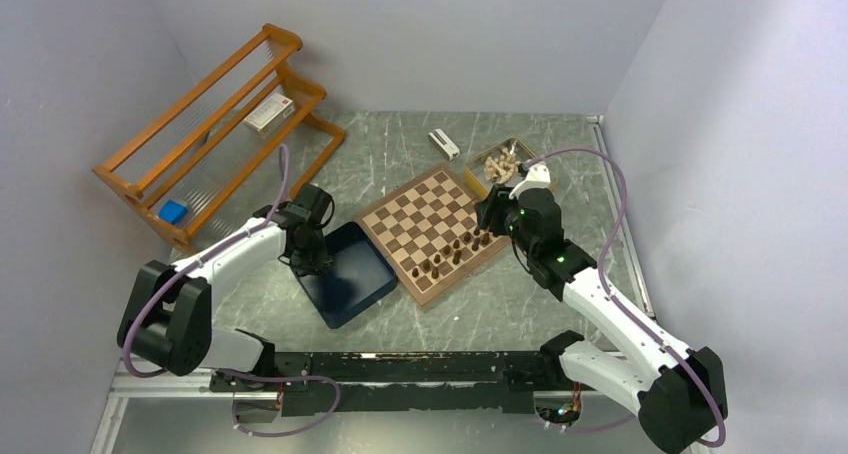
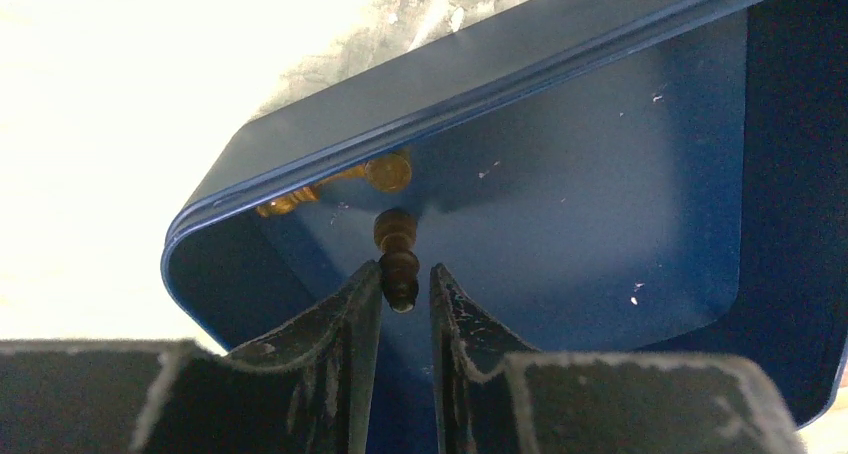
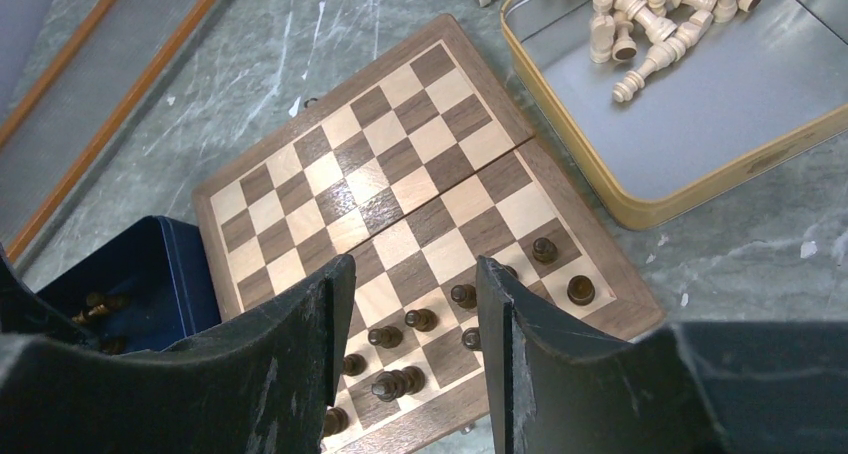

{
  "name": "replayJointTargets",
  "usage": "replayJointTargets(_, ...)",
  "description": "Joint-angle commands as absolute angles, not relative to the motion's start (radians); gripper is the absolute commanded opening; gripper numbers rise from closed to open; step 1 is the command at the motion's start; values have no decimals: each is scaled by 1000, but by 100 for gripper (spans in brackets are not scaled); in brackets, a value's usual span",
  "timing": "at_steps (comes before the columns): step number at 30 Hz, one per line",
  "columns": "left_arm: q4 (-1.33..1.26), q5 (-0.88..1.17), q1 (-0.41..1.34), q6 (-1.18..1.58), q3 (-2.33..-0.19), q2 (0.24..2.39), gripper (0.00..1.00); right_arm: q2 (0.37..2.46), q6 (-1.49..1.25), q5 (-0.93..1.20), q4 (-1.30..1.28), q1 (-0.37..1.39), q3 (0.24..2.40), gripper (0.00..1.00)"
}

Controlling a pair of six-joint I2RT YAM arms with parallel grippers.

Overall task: Set up the chess pieces on the board
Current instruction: Pick up the chess piece from the storage box.

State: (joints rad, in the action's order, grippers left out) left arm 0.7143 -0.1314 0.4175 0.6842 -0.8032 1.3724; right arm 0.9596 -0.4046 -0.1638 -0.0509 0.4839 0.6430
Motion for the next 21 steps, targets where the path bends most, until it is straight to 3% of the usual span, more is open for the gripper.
replayJointTargets(1,690,-150,425,664,-807,1374,28,938,-394,-165,-46,485,641,52)
replayJointTargets(10,759,-194,427,604,-855,1342,12,955,-378,-163,-46,486,644,53)
replayJointTargets(21,839,-173,457,382,-1059,1333,5,902,-386,-162,-88,485,657,60)
